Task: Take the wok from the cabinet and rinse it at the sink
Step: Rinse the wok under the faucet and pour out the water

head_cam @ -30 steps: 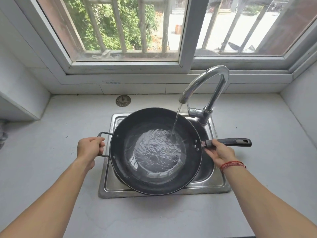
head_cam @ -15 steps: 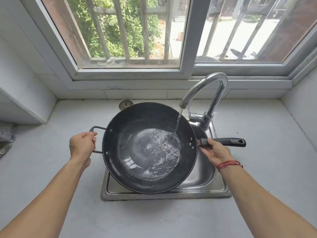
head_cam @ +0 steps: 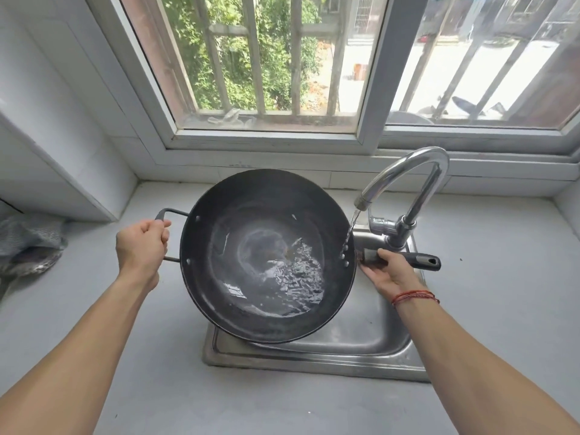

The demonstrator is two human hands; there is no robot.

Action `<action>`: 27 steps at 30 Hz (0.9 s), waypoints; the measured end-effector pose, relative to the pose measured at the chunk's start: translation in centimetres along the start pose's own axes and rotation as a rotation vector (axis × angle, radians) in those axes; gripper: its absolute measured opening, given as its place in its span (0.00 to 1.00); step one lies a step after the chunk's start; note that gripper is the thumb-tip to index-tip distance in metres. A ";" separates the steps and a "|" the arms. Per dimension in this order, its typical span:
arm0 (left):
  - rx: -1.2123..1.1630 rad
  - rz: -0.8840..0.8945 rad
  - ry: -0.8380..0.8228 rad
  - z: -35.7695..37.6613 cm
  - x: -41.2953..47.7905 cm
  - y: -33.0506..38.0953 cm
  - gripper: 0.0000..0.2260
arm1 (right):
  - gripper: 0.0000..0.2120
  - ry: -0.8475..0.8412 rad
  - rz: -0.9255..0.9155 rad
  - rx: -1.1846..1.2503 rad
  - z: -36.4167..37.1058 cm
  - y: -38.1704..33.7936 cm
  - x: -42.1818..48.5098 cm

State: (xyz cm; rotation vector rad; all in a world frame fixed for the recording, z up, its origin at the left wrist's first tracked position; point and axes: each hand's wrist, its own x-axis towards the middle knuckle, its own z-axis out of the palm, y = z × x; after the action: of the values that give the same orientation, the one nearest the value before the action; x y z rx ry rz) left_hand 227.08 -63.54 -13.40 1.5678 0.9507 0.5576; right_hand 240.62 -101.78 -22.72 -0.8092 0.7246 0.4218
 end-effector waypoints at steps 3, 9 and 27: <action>-0.012 0.030 0.007 -0.5 0.2 0.6 0.12 | 0.07 0.002 0.021 0.012 0.9 0.3 0.3; -0.018 0.089 0.016 -1.3 1.0 1.5 0.13 | 0.06 -0.038 0.062 0.043 1.9 1.0 0.9; -0.013 0.082 0.015 -1.0 1.2 1.1 0.13 | 0.03 -0.003 0.053 -0.047 0.7 1.6 1.2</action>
State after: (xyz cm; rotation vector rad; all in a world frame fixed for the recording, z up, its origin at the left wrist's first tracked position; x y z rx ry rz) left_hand 227.25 -62.03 -12.28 1.5988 0.8950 0.6324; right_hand 240.80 -100.11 -24.10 -0.8345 0.7373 0.4887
